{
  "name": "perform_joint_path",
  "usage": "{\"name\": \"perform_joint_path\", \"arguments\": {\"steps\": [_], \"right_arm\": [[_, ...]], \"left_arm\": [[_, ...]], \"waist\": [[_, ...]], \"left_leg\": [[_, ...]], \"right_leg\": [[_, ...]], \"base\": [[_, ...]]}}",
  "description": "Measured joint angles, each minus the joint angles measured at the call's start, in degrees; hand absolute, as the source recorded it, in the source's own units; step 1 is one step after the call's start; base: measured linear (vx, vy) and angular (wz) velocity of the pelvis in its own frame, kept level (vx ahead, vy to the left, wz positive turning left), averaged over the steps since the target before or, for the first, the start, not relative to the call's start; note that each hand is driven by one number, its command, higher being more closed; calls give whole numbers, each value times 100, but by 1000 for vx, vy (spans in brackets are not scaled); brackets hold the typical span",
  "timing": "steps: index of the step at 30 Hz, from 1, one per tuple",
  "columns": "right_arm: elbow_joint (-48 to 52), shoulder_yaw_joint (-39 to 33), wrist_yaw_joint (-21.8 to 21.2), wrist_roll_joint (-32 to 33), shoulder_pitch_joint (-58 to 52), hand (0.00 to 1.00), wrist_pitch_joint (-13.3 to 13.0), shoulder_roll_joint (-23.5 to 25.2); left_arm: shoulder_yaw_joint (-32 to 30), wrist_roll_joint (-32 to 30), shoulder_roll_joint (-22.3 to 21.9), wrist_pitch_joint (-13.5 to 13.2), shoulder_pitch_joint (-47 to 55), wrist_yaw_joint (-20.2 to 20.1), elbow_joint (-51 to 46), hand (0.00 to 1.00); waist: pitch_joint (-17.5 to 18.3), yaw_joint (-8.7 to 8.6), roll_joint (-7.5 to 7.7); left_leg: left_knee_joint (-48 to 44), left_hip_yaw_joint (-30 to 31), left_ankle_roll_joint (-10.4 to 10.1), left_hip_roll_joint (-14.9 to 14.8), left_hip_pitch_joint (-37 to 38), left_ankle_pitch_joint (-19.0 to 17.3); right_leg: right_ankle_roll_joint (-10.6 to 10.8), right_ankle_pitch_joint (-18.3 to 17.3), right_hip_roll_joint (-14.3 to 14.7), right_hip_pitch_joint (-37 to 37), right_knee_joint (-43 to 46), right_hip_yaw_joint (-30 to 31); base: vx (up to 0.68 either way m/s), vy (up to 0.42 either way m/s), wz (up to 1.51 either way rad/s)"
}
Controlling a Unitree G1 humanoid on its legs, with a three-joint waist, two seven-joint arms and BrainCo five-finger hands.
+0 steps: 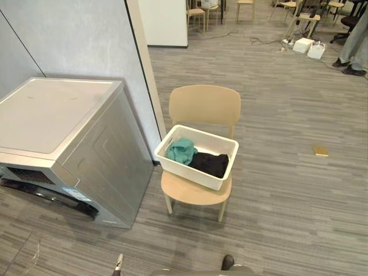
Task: Pick up the laundry basket with both hands and put the clothes into the washing machine.
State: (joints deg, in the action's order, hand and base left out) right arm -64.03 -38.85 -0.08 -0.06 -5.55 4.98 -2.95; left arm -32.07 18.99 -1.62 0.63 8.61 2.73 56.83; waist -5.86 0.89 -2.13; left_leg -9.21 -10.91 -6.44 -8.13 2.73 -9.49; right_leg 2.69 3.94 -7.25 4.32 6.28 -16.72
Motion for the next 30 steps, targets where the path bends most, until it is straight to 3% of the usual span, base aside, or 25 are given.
{"name": "perform_joint_path", "arguments": {"steps": [5,6,7,8,9,10,11,13,14,15,16,18,23,25,26,27,29,30], "right_arm": [[364,759,106,0,181,0,-23,205],[428,808,112,3,179,0,-35,248],[449,807,111,6,196,0,-25,262],[511,822,113,9,185,0,-17,288],[518,809,112,14,170,0,-26,302],[514,758,116,17,120,0,-32,323],[499,672,111,20,89,0,-34,353],[471,566,105,42,92,0,-32,397],[459,557,106,62,90,0,-32,397],[444,556,112,104,89,0,-33,371],[423,563,121,133,116,0,-36,359],[400,633,139,182,173,0,-111,265],[411,1114,245,154,359,0,-132,204],[434,1216,270,154,486,0,-186,211],[456,1250,281,159,485,0,-198,237],[460,1319,291,164,485,0,-199,237],[489,1465,298,170,492,0,-229,245],[490,1463,296,170,499,0,-229,248]], "left_arm": [[539,-163,110,-122,-383,70,-143,0],[510,-162,154,-126,-409,118,-252,0],[466,-163,124,-143,-420,120,-275,0],[434,-164,159,-174,-422,130,-274,0],[434,-168,167,-174,-412,129,-275,0],[435,-174,168,-175,-376,125,-285,0],[439,-179,160,-174,-357,118,-285,0],[442,-182,112,-177,-360,114,-318,0],[444,-184,80,-179,-358,113,-327,0],[448,-183,10,-191,-314,110,-329,0],[451,-183,-35,-191,-269,110,-327,0],[571,-180,-169,-201,-132,112,-331,0],[681,-175,-177,-305,35,116,-432,0],[668,-179,-165,-339,-6,112,-456,0],[659,-182,-128,-347,-41,112,-464,0],[645,-184,-115,-345,-60,112,-459,0],[475,-207,-152,-332,-80,112,-455,0],[450,-216,-151,-329,-80,112,-454,0]], "waist": [[-407,-4,354],[-418,27,359],[-407,34,382],[-406,29,397],[-405,37,399],[-393,102,417],[-363,154,460],[-302,149,552],[-293,144,565],[-266,177,481],[-258,211,449],[-272,318,198],[-326,336,134],[-413,317,159],[-457,313,220],[-469,308,241],[-463,304,223],[-462,300,210]], "left_leg": [[-732,-68,297,109,-202,-208],[-820,-120,342,74,-364,-219],[-831,-157,367,31,-421,-205],[-902,-163,398,-20,-500,-184],[-918,-150,406,-31,-502,-178],[-958,-108,404,-13,-527,-172],[-1015,-50,418,58,-645,-125],[-1163,133,399,183,-956,-5],[-1213,232,389,226,-1061,49],[-1252,389,295,252,-1220,203],[-1208,445,267,234,-1279,288],[-968,748,131,96,-1450,671],[-285,936,-18,-98,-1401,1314],[-921,619,110,-193,-1653,1180],[-1453,387,307,-180,-1717,879],[-1781,288,362,-199,-1748,704],[-2880,12,351,-505,-1750,47],[-3062,-76,339,-644,-1702,-76]], "right_leg": [[169,-82,-293,73,523,50],[297,55,-291,224,523,143],[338,-36,-315,307,701,178],[327,-670,-398,515,1961,219],[398,-891,-414,499,2400,276],[608,-1223,-453,414,2980,396],[786,-1524,-490,290,3246,561],[892,-1993,-456,143,3136,884],[825,-2130,-419,101,3031,951],[449,-2349,-272,-65,2565,1048],[348,-2404,-215,-138,2343,1014],[102,-2325,76,-259,1884,695],[-193,-2193,225,-183,1958,98],[-321,-2065,102,-68,1960,-178],[-306,-1998,-47,-59,1950,-341],[-274,-1963,-111,-56,1934,-422],[-148,-1730,-281,-35,1781,-780],[-104,-1681,-316,-31,1757,-865]], "base": [[-59,103,4],[-121,79,-4],[-123,66,-3],[-71,34,6],[-70,19,7],[-55,-48,10],[-72,-87,18],[-107,-213,54],[-107,-278,88],[-64,-186,65],[-125,-226,60],[-214,-206,53],[-263,-140,55],[-289,27,58],[-280,108,72],[-242,148,85],[-202,225,86],[-136,285,87]]}}
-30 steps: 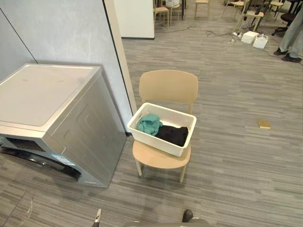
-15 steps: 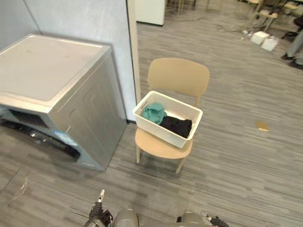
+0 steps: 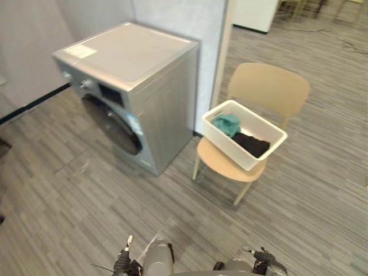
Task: Pick up the laundry basket with both hands and put the clothes into the washing machine.
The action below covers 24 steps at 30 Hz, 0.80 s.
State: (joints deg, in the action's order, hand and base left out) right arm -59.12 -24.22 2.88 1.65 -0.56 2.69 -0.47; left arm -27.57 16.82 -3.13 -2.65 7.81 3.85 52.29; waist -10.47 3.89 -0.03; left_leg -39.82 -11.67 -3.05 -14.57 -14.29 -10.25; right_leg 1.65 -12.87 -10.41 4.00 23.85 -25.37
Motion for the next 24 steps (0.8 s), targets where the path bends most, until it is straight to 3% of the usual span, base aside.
{"name": "perform_joint_path", "arguments": {"steps": [1,2,3,4,5,6,7,8,10,16,18,20,21,22,23,24], "right_arm": [[6,-11,-1,1,-12,0,-2,-1],[61,-76,1,2,-38,0,-4,-86],[41,-74,7,3,-7,0,5,-72],[-101,-92,-24,4,-11,0,20,-86],[-200,-174,-22,3,-5,0,14,-4],[-248,-357,-11,4,-113,0,-5,47],[-255,-473,-6,16,-191,0,-7,-70],[-269,-566,10,15,-169,0,6,-127],[-263,-700,13,18,-189,0,-2,-99],[-291,-858,69,59,-78,0,38,-122],[-223,-785,90,74,93,0,34,-203],[262,-549,184,119,190,0,17,-318],[439,-467,222,124,213,0,13,-341],[786,-235,259,181,256,0,0,-390],[1109,0,281,268,255,0,-18,-401],[1441,269,304,308,258,0,-53,-394]], "left_arm": [[-5,-27,-4,26,6,3,7,0],[35,-38,-26,33,-24,4,10,0],[97,-61,-5,28,-51,4,6,0],[268,-87,144,27,-120,12,56,0],[321,-129,322,42,-285,14,226,0],[320,-177,418,50,-326,27,344,0],[373,-181,369,50,-293,18,351,0],[513,-198,296,70,-319,18,397,0],[720,-264,358,94,-130,18,425,0],[945,-378,489,82,-4,21,452,0],[947,-391,492,75,6,18,452,0],[961,-407,500,68,19,0,456,0],[973,-421,513,69,35,-2,459,0],[996,-521,533,68,121,-8,491,0],[1029,-616,590,71,179,-6,565,0],[1150,-651,661,83,254,-5,597,0]], "waist": [[21,-5,-51],[8,-31,-201],[-37,-35,-178],[-17,-160,-69],[34,-327,278],[56,-461,207],[76,-467,-2],[52,-463,84],[76,-460,40],[67,-442,-36],[66,-409,-43],[20,-353,-15],[-2,-335,-37],[-66,-325,8],[-66,-339,9],[-81,-386,31]], "left_leg": [[-232,-185,-8,-338,123,-193],[-104,-609,-78,-497,137,-332],[184,-809,-1,-281,196,-387],[1347,-450,9,208,465,-349],[2060,-438,48,577,614,93],[1960,-1318,252,221,824,3],[2210,-1522,-70,19,1035,168],[2456,-1529,16,303,1153,365],[3150,-1454,173,821,1392,658],[3502,-1010,223,1177,1330,943],[3533,-983,221,1262,1315,944],[3533,-1007,363,1468,1353,791],[3547,-1036,408,1534,1407,718],[3545,-1059,479,1648,1497,644],[3538,-1088,519,1694,1528,616],[3517,-1098,564,1715,1528,587]], "right_leg": [[104,74,-78,-6,20,-189],[217,98,-145,-12,124,-413],[283,56,-189,30,134,-390],[308,-39,5,94,-162,-247],[45,115,77,-40,-727,-184],[96,680,7,-379,-1206,-493],[136,701,14,-407,-1154,-671],[163,705,-133,-543,-1144,-807],[439,913,-431,-747,-1402,-1134],[569,1177,-627,-854,-1636,-1418],[556,1091,-764,-726,-1461,-1364],[637,844,-1151,-458,-830,-1163],[542,786,-1271,-392,-593,-1057],[122,568,-1423,-198,-143,-820],[-125,455,-1425,-32,106,-455],[-169,409,-1343,157,283,7]], "base": [[-69,306,104],[-67,316,117],[-119,283,154],[-163,155,179],[-140,91,268],[-71,42,216],[-5,162,175],[-30,235,82],[-24,243,67],[-73,82,34],[-109,58,-3],[-88,104,-14],[-89,124,-27],[-75,123,-27],[-64,110,-23],[-15,76,-9]]}}
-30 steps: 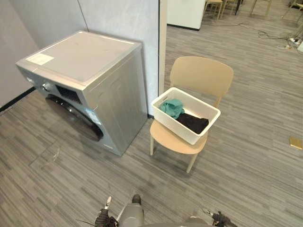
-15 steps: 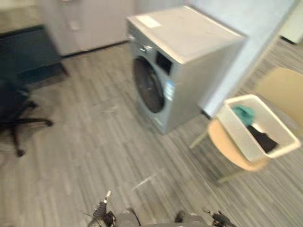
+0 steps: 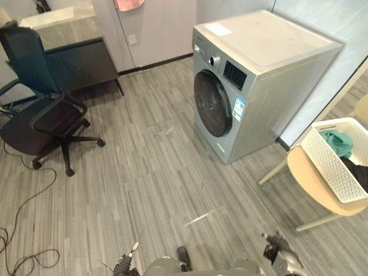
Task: Pick up the laundry basket with both hands and put the clothes into the washing machine.
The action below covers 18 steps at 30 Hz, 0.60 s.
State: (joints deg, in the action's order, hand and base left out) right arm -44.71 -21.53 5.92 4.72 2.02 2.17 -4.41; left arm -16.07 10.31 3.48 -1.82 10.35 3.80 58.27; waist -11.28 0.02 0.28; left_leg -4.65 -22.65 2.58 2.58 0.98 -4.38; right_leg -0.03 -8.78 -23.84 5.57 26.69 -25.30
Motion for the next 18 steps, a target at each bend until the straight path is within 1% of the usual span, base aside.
{"name": "perform_joint_path", "arguments": {"steps": [1,2,3,4,5,6,7,8,9,10,12,14,15,16,17,18], "right_arm": [[422,285,-3,44,10,0,-84,55],[840,455,-8,50,4,0,-204,156],[1012,490,-19,60,4,0,-247,207],[1247,566,-70,190,-13,0,-402,219],[1383,575,-77,252,-12,0,-490,218],[1439,581,-75,268,-16,0,-528,220],[1477,593,-74,291,-20,0,-607,210],[1477,627,-75,319,-55,0,-629,196],[1483,702,-82,321,-154,0,-634,158],[1483,718,-107,320,-196,0,-635,147],[1482,885,-126,307,-338,0,-629,124],[1480,921,-159,253,-421,0,-617,129],[1475,920,-198,205,-534,0,-613,120],[1455,951,-231,180,-627,0,-609,129],[1452,980,-237,176,-671,0,-609,139],[1450,1066,-237,165,-740,0,-608,143]], "left_arm": [[41,-2,69,2,50,2,32,0],[40,-3,122,1,81,5,30,0],[40,-7,123,1,78,6,30,0],[43,-28,160,0,76,9,30,0],[80,-44,153,-1,40,9,29,0],[79,-76,178,-2,2,10,29,0],[85,-145,212,-2,-44,14,29,0],[92,-188,233,-3,-114,17,25,0],[112,-222,244,-5,-190,17,19,0],[147,-226,249,-9,-240,25,19,0],[246,-246,205,-26,-324,9,-54,0],[263,-246,171,-29,-381,1,-51,0],[304,-255,143,-39,-434,-6,-52,0],[312,-255,113,-58,-470,-7,-52,0],[315,-255,105,-62,-479,-9,-53,0],[310,-244,98,-65,-484,-14,-56,0]], "waist": [[-27,-88,1],[-77,-118,47],[-117,-143,72],[-193,-203,109],[-261,-229,136],[-280,-229,161],[-305,-234,219],[-293,-239,262],[-270,-235,307],[-269,-235,298],[-164,-225,119],[-107,-232,7],[-61,-239,-60],[-59,-228,-75],[-57,-223,-70],[-54,-224,-47]], "left_leg": [[4,5,17,-4,0,-11],[26,24,19,-30,-13,-13],[22,37,20,-68,-17,-13],[-20,72,21,-164,-17,-15],[-75,104,21,-242,-15,-17],[-95,126,16,-266,-13,-20],[-139,177,-48,-292,-9,-59],[-159,242,-95,-294,2,-85],[-151,360,-191,-290,59,-115],[-150,421,-239,-314,81,-130],[-139,559,-410,-511,37,-169],[-183,648,-468,-649,-2,-204],[-299,709,-570,-775,-27,-270],[-661,723,-714,-938,-77,-403],[-997,761,-792,-1018,-167,-492],[-1685,815,-849,-1163,-392,-570]], "right_leg": [[90,-57,200,211,140,471],[235,-148,486,435,192,839],[317,-195,648,521,184,1042],[353,-209,995,652,100,1268],[374,-181,1181,765,-59,1295],[385,-137,1235,828,-210,1269],[365,55,1276,876,-620,1234],[321,355,1278,802,-900,1205],[258,790,1321,651,-1103,1194],[176,869,1370,622,-1146,1208],[37,787,1586,526,-1301,1086],[45,754,1714,434,-1437,941],[18,696,1819,334,-1542,849],[0,603,1927,171,-1632,807],[-34,557,1979,87,-1671,803],[-50,503,2027,-41,-1698,806]], "base": [[2,26,-4],[0,0,0],[23,-52,8],[49,-89,20],[69,-103,23],[97,-107,23],[105,-98,26],[173,-137,39],[216,-156,37],[275,-185,37],[270,-163,20],[217,-114,15],[353,-163,21],[355,-162,12],[291,-139,-3],[221,-99,-12]]}}
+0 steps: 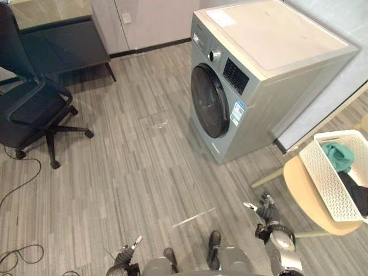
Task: Pick up the laundry basket with both hands and put the clothes into the washing machine.
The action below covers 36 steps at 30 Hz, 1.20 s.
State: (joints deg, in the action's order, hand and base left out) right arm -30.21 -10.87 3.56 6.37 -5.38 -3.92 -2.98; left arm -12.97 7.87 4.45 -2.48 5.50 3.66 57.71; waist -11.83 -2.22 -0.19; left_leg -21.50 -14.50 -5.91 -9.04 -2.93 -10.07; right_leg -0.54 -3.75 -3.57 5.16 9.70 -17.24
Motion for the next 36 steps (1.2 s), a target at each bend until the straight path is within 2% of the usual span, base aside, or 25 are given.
{"name": "perform_joint_path", "arguments": {"steps": [2,3,4,5,7,9,10,11,12,13,15,17,18,20,22,24,26,27,28,29,30,33,34,35,36], "right_arm": [[-42,189,-9,-25,-184,0,-1,-63],[-104,185,-9,-34,-192,0,0,-70],[-279,170,-3,-47,-190,0,4,-79],[-348,127,1,-80,-190,0,17,-75],[-426,-54,14,-189,-189,0,21,-92],[-435,-127,20,-248,-344,0,37,-152],[-436,-114,17,-249,-404,0,42,-209],[-437,-95,8,-251,-413,0,51,-439],[-595,-66,13,-256,-338,0,57,-360],[-578,120,-10,-258,-349,0,77,-287],[-561,363,-4,-261,-254,0,57,-89],[-575,439,-5,-262,-152,0,50,-82],[-661,397,11,-259,68,0,35,-112],[-662,387,14,-259,196,0,16,-155],[-668,389,10,-263,261,0,23,-121],[-671,391,9,-264,225,0,31,-108],[-674,572,10,-262,134,0,72,-16],[-676,653,7,-263,126,0,79,24],[-688,863,-11,-262,125,0,79,105],[-730,986,-30,-260,136,0,75,170],[-793,1078,-62,-260,158,0,74,216],[-821,1098,-78,-259,173,0,62,152],[-864,1110,-76,-259,195,0,62,118],[-912,1124,-68,-268,198,0,67,35],[-932,1131,-47,-324,171,0,70,-31]], "left_arm": [[-18,2,-39,-12,22,15,-116,0],[-35,5,-59,-19,14,19,-119,0],[-47,10,-112,-43,9,22,-122,0],[-56,9,-169,-47,2,18,-133,0],[-61,-3,-169,-49,-14,21,-149,0],[-58,-11,-190,-51,2,29,-151,0],[-56,-11,-234,-48,34,44,-145,0],[-49,-1,-436,-56,166,66,-143,0],[-98,57,-450,-71,130,75,-130,0],[-45,45,-347,-76,90,166,-176,0],[-82,55,-181,-151,48,239,-224,0],[-126,73,-119,-177,71,288,-218,0],[-133,152,-108,-182,80,299,-209,0],[-126,163,-165,-184,87,299,-210,0],[-117,156,-167,-186,139,294,-208,0],[-28,48,-110,-174,243,286,-159,0],[23,-13,-83,-140,342,282,-86,0],[37,-10,-67,-140,356,282,-99,0],[87,-13,-1,-120,374,288,-104,0],[113,-8,86,-107,393,287,-104,0],[110,-9,141,-104,355,289,-101,0],[111,-14,124,-107,287,283,-99,0],[110,-15,127,-108,280,284,-98,0],[116,-19,101,-94,218,287,-79,0],[130,-25,33,-93,155,284,-95,0]], "waist": [[6,6,-74],[15,14,-82],[41,46,-54],[50,27,-56],[37,-4,-34],[52,-1,-64],[87,6,-179],[146,43,-618],[121,52,-551],[134,57,-361],[79,140,-109],[80,211,-76],[79,310,-81],[25,307,-176],[-11,309,-128],[-26,290,-87],[-48,280,-97],[-58,278,-91],[-116,279,24],[-137,282,106],[-130,283,186],[-133,214,167],[-133,127,166],[-142,39,106],[-129,29,-38]], "left_leg": [[-1603,-38,-88,-421,-398,85],[-1949,-109,-132,-501,-477,203],[-2181,-463,31,-727,-528,54],[-2016,-790,162,-922,-524,-29],[-1330,-1099,157,-1010,-537,-26],[-372,-1029,-19,-881,-585,110],[235,-795,-174,-829,-613,407],[944,-146,-79,-837,-622,1301],[876,-129,-105,-756,-603,1144],[955,-53,-212,-537,-544,1044],[620,44,-188,-272,-703,834],[197,360,-145,-203,-899,658],[-128,930,-178,-125,-1024,405],[-260,1007,-61,-46,-1038,141],[-625,988,-16,148,-1079,-244],[-805,855,190,358,-919,-624],[-812,549,281,387,-648,-789],[-734,442,316,366,-501,-808],[-580,231,405,318,-218,-856],[-454,135,501,299,-56,-851],[-286,-55,456,163,136,-823],[31,-414,371,1,452,-768],[184,-552,340,12,606,-755],[289,-561,263,-6,756,-736],[470,-555,144,-57,826,-649]], "right_leg": [[-98,-48,142,-466,-100,34],[-109,-56,137,-591,-169,53],[-106,-55,74,-742,-236,130],[-102,-56,-39,-846,-280,173],[-14,-66,-313,-933,-303,181],[262,-175,-573,-1025,-284,169],[442,-231,-606,-1040,-280,157],[724,-294,-407,-1018,-270,182],[821,-348,-524,-1067,-262,247],[861,-356,-651,-1046,-276,207],[904,-364,-880,-1088,-293,239],[967,-366,-890,-1089,-327,291],[1068,-354,-891,-1088,-364,354],[1172,-449,-1001,-1051,-217,429],[1297,-776,-1267,-812,355,656],[1139,-984,-1541,-637,991,911],[239,-530,-1721,302,2664,1121],[122,-405,-1768,422,2907,1102],[159,-394,-1802,589,3288,1024],[324,-594,-1702,698,3441,875],[432,-939,-1314,830,3341,536],[337,-1008,-672,1056,2591,0],[259,-822,-503,1101,1876,-185],[-171,-298,-338,976,1518,-217],[-256,-161,-194,880,1314,-218]], "base": [[285,-64,-24],[266,19,-37],[239,62,-34],[305,134,-31],[235,179,-2],[143,223,17],[177,387,0],[178,419,-6],[188,453,2],[104,236,14],[110,214,26],[57,105,0],[34,29,-13],[22,84,-8],[25,219,-28],[92,241,-49],[124,197,-62],[180,182,-79],[184,128,-75],[226,-3,-88],[183,-33,-64],[230,-65,-54],[335,-84,-30],[350,-70,-41],[260,-30,-33]]}}
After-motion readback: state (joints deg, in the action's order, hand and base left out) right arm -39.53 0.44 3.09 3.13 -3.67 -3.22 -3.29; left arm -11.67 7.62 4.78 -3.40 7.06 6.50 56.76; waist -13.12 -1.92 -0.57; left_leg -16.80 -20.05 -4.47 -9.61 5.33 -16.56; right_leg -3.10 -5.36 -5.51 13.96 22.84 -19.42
